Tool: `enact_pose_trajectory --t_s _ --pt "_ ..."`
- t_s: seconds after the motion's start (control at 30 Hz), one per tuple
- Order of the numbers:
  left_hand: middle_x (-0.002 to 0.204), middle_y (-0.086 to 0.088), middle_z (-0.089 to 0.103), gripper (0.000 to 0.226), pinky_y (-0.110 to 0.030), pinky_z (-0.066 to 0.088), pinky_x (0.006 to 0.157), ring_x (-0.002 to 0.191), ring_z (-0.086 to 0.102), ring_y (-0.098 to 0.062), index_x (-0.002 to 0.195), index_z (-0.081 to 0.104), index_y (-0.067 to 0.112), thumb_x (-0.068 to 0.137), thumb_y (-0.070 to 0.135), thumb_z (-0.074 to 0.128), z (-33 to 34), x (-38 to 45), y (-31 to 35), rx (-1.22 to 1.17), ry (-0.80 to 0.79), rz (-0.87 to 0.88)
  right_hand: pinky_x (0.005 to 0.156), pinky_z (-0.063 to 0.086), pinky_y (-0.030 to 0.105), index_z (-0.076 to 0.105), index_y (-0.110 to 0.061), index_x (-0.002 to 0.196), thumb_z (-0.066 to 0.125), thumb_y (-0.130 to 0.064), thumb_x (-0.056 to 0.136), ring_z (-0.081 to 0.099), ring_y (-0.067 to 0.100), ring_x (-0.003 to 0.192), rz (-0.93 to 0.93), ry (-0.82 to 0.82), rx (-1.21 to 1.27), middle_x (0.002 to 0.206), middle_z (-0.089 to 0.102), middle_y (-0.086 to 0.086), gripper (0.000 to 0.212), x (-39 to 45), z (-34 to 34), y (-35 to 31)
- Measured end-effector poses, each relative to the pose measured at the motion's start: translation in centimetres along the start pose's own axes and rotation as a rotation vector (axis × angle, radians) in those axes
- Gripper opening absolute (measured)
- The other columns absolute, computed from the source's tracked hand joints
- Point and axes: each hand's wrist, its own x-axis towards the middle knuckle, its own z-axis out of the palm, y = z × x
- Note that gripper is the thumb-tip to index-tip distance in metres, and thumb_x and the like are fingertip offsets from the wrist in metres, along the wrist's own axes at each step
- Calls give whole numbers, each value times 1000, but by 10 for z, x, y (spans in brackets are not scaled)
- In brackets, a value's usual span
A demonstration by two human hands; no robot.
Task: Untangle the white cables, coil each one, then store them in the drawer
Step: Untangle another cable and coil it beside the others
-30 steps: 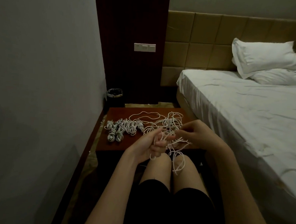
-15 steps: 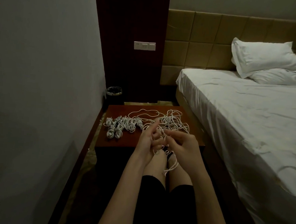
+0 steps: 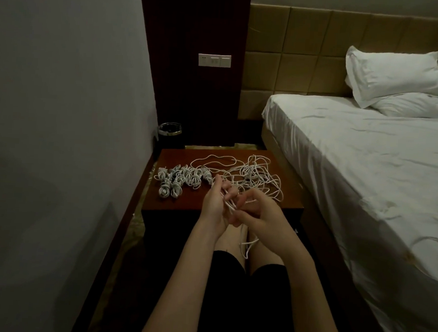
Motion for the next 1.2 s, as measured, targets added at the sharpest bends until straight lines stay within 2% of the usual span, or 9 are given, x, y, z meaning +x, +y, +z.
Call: enact_pose_trajectory --t_s 0.13,0.27,0.37,0.47,0.57,0.73,0.83,1.03,1.2 --pt "47 6 31 45 -14 32 34 39 34 -5 69 37 17 105 44 28 -1 -3 0 -131 -18 -10 79 55 39 51 -3 93 68 -17 88 70 16 72 60 -8 -57 73 73 6 22 -4 -5 6" --pt "48 7 29 45 -13 20 29 34 25 -2 70 37 17 104 45 28 -7 -6 -3 -178 -66 -24 69 56 45 58 -26 77 68 -49 80 65 13 58 81 -82 -313 63 69 -5 26 -3 2 14" --pt "49 7 27 46 -15 18 29 34 22 -3 69 38 17 104 46 28 -13 -9 -4 -139 -71 -59 58 46 31 62 -28 70 68 -61 72 54 1 50 95 -84 -375 54 59 -18 34 -2 1 19" --pt "49 7 26 46 -14 16 29 34 21 -2 68 37 18 104 45 27 -17 -11 0 -47 -71 -74 65 48 29 71 -24 76 73 -45 79 55 2 60 155 -175 -304 65 63 -8 21 -6 -16 19" --pt "48 7 27 45 -14 16 31 35 22 -2 68 37 18 104 44 28 -20 -14 3 -16 -104 -120 81 56 40 75 -21 92 69 -29 86 66 20 81 129 -214 -279 84 72 2 12 -13 -33 18" --pt "45 7 28 45 -13 24 30 35 25 -3 68 36 18 104 42 29 -18 -19 -4 64 -160 -201 77 49 38 76 -23 95 63 -39 80 58 38 83 82 -291 -83 89 67 20 26 -20 -36 6" --pt "46 7 28 44 -12 22 30 36 25 -3 68 36 17 104 43 29 -21 -22 0 57 -147 -194 85 50 48 77 -24 97 64 -37 81 59 42 91 108 -298 -71 93 68 20 25 -21 -37 10" --pt "64 -1 55 49 -27 52 55 64 63 -14 63 41 17 103 44 32 -17 -27 -5 252 -158 -212 61 44 9 75 -24 85 73 -14 83 60 -3 73 92 -147 -380 82 68 -10 10 -14 -24 1" --pt "74 -3 65 48 -34 52 61 64 63 -17 71 59 17 102 45 36 -16 -33 -8 372 -192 -250 68 56 27 56 -22 82 76 -12 79 64 7 77 41 61 -418 86 64 -7 22 -14 -6 2"
